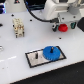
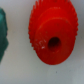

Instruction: Insert the blue gear onto the right peg, followed by the red gear

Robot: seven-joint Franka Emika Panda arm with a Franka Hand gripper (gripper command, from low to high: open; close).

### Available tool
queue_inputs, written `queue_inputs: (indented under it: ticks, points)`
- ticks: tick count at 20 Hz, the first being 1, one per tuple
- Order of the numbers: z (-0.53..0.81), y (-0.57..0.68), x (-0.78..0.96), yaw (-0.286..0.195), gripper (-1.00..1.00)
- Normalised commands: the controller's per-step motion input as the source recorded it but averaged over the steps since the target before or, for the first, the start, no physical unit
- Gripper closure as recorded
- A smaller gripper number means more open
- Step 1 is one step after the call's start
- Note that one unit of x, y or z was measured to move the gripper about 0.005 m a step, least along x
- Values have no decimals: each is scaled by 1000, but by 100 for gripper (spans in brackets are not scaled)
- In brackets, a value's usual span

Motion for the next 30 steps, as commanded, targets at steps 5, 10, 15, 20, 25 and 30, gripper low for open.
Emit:
queue_inputs:
  ticks: [5,10,15,20,25,30]
  points:
    - [-60,-29,-313,0,100]
    - [349,-67,-19,0,100]
    - [633,-248,205,0,100]
    - [544,-255,411,0,100]
    - [465,-313,567,0,100]
    - [395,-289,659,0,100]
